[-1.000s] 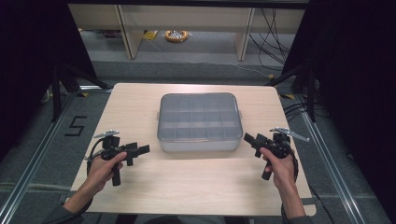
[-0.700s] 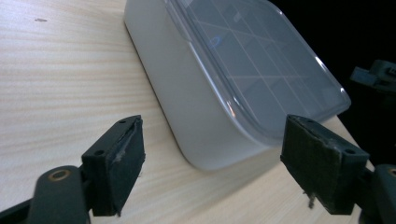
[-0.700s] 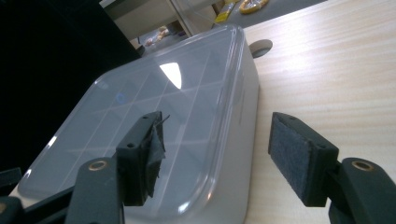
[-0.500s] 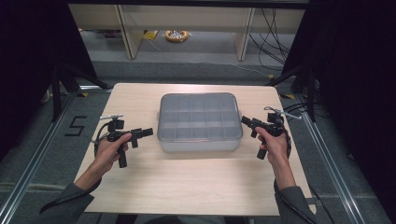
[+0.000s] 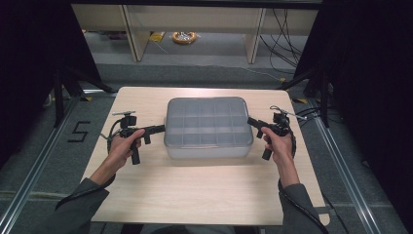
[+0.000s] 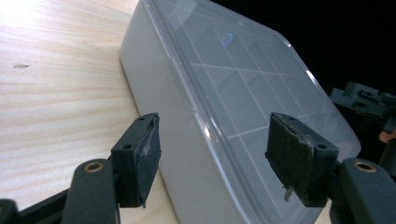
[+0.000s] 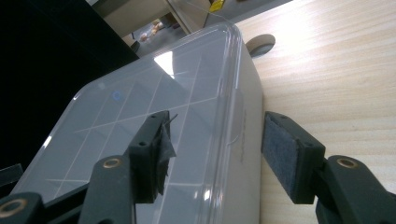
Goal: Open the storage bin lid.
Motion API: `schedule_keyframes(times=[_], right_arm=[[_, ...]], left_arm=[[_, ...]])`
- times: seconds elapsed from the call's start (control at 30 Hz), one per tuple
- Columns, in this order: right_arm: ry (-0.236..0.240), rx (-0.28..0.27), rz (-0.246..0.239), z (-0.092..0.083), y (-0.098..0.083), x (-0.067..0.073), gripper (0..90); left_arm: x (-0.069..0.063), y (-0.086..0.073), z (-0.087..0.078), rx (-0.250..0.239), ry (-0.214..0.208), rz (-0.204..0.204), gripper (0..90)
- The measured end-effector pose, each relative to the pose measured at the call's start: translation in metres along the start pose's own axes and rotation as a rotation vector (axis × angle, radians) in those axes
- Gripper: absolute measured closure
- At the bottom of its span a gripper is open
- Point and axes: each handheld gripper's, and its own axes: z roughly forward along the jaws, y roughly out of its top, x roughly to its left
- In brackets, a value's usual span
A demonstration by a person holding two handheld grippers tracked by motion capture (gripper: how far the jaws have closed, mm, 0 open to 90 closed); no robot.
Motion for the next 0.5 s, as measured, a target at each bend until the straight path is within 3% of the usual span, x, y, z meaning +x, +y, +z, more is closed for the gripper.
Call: schedule_keyframes(times=[0.03, 0.07, 0.13, 0.17, 0.2, 0.23, 0.27, 0.3, 0.37, 0.4, 0.43, 0.47, 0.5], right_arm=[[0.006, 0.026, 0.084, -0.001, 0.0, 0.006, 43.6], [0.005, 0.026, 0.091, -0.001, 0.0, 0.006, 43.7], [0.009, 0.007, 0.058, 0.002, 0.001, 0.005, 43.7], [0.007, 0.017, 0.071, 0.002, 0.002, 0.006, 43.7], [0.004, 0.011, 0.052, 0.003, 0.003, 0.005, 43.8], [0.006, 0.019, 0.074, 0.004, 0.003, 0.006, 43.9], [0.003, 0.007, 0.053, 0.005, 0.003, 0.005, 43.9], [0.003, 0.016, 0.071, 0.006, 0.004, 0.006, 43.9], [0.004, 0.014, 0.062, 0.008, 0.005, 0.006, 44.3], [0.001, -0.008, 0.013, 0.01, 0.005, 0.001, 44.4], [0.003, -0.009, 0.017, 0.011, 0.005, 0.001, 44.5], [0.001, 0.007, 0.08, 0.01, 0.005, 0.005, 44.6], [-0.005, 0.017, 0.085, 0.01, 0.006, 0.005, 44.6]], left_arm=[[0.0, 0.0, 0.001, -0.002, -0.001, 0.0, 34.6], [0.0, 0.001, 0.002, -0.002, 0.0, -0.006, 34.6], [0.0, 0.002, 0.004, 0.002, 0.004, -0.01, 34.2], [0.001, 0.003, 0.005, 0.015, 0.005, -0.008, 33.8], [0.002, 0.004, 0.006, 0.019, 0.005, -0.004, 33.7], [0.002, 0.005, 0.007, 0.006, 0.009, -0.017, 33.6], [0.003, 0.006, 0.008, 0.015, 0.01, -0.019, 33.5], [0.003, 0.007, 0.009, 0.011, 0.011, -0.02, 33.5], [0.004, 0.009, 0.009, 0.006, 0.011, -0.028, 33.4], [0.004, 0.01, 0.01, 0.002, 0.014, -0.035, 33.5], [0.004, 0.011, 0.01, 0.003, 0.014, -0.034, 33.7], [0.004, 0.011, 0.011, -0.001, 0.014, -0.03, 33.6], [0.003, 0.011, 0.012, -0.001, 0.014, -0.03, 33.6]])
